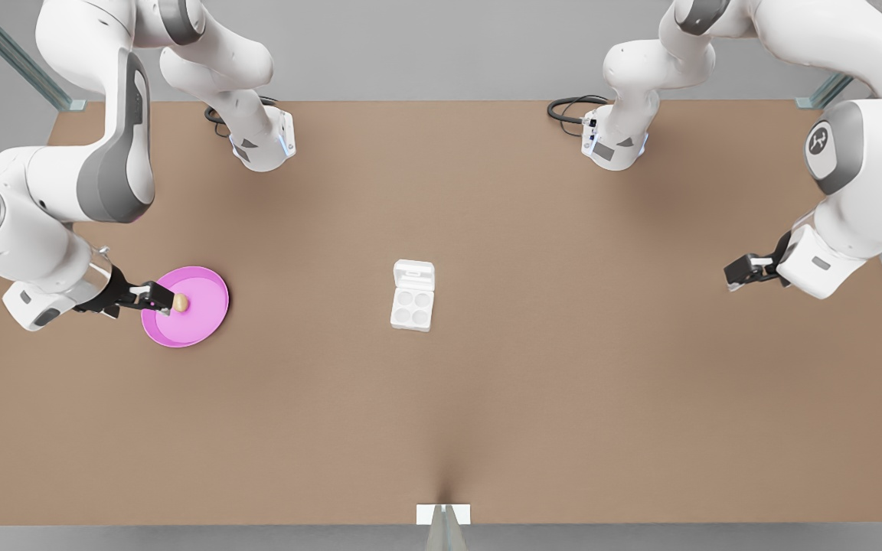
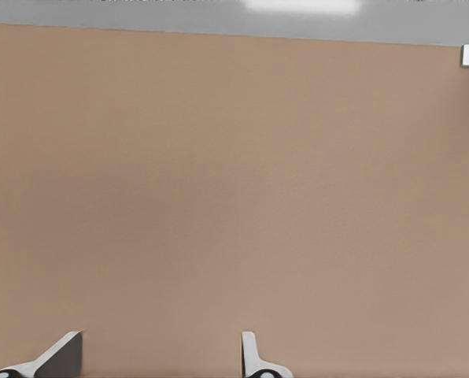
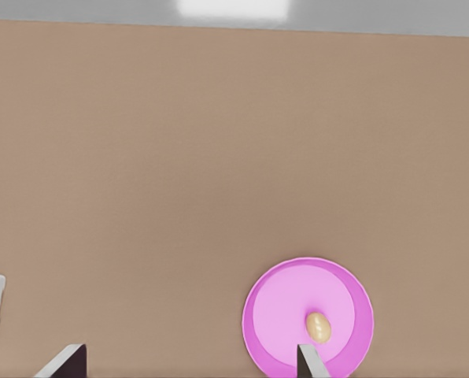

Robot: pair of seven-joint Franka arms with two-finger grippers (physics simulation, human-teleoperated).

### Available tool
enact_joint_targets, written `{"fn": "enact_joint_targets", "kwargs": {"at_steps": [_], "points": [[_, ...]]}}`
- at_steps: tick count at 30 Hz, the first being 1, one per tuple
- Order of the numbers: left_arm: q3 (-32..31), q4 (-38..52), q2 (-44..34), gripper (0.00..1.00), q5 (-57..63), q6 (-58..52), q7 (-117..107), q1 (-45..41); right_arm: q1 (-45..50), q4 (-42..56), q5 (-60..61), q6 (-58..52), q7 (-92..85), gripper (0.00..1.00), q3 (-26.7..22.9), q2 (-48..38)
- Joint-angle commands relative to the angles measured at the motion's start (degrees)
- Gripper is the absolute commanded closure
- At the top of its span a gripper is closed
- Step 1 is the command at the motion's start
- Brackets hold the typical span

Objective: Pack egg into the box and close the box lid

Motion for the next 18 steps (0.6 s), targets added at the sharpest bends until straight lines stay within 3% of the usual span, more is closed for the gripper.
{"fn": "enact_joint_targets", "kwargs": {"at_steps": [1,2,4,7,11,18], "points": [[0.0,-0.02,-0.02,0.0,0.17,-0.09,0.0,0.01,-0.36,-1.36,0.0,0.74,0.04,0.0,0.0,-0.12],[0.0,-0.02,-0.02,0.0,0.17,-0.27,0.0,0.01,-0.54,-6.28,0.0,2.49,0.04,0.0,0.0,-2.23],[0.0,-0.02,-0.02,0.0,0.17,-0.36,-0.09,0.01,-2.83,-30.18,-0.53,16.9,-0.75,0.0,0.0,-10.93],[-0.26,0.07,1.03,0.0,0.26,-0.8,-0.53,0.1,-4.23,-42.05,-2.55,29.65,-3.21,0.0,-0.09,-8.65],[-0.26,0.34,2.26,0.0,0.52,-0.09,-0.26,0.01,-7.57,-43.11,-2.99,36.6,-7.78,0.0,-0.09,-1.71],[-0.53,0.25,3.49,0.0,0.61,-0.36,-0.26,-0.96,-10.74,-48.65,-7.38,41.96,-12.26,0.0,-0.09,0.31]]}}
